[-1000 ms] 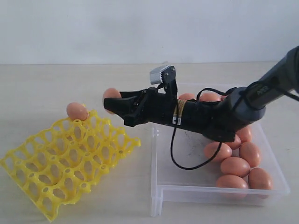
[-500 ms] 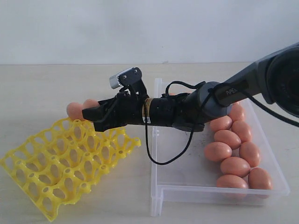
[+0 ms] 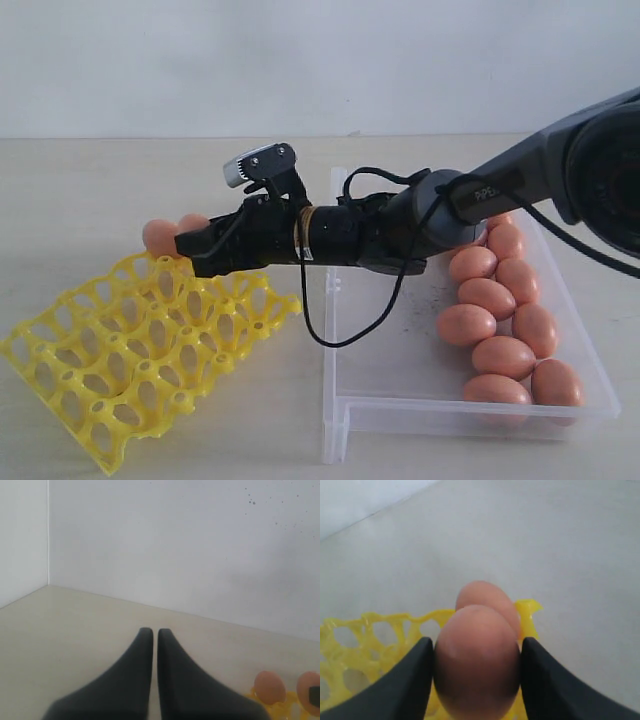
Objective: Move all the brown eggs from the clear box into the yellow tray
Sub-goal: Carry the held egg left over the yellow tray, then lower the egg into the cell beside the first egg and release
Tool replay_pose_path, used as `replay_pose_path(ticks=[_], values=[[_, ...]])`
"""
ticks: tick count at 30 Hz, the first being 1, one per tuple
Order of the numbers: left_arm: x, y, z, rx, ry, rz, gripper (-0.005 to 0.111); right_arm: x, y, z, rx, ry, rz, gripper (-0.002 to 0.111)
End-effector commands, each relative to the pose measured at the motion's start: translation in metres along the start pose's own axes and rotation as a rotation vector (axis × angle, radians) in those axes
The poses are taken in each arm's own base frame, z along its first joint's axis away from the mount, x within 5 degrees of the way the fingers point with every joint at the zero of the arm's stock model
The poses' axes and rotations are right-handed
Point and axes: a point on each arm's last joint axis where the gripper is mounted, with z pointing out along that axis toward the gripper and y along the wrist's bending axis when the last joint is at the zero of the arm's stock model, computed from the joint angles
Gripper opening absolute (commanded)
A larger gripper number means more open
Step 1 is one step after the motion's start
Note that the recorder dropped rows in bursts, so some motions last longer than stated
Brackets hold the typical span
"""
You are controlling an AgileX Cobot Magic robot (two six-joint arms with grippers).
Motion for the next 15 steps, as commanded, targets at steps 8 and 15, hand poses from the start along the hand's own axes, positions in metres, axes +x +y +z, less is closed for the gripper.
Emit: replay_pose_path(ticks=[8, 15], values=[[-0.001, 0.000, 0.000, 0.000, -0.015, -0.018, 0.004, -0.001, 0.004, 0.007, -0.022, 0.020, 0.013, 0.000], [-0.001, 0.000, 0.000, 0.000, -0.015, -0.018, 0.004, -0.001, 0.006, 0.013, -0.019, 0.050, 0.001, 0.000]])
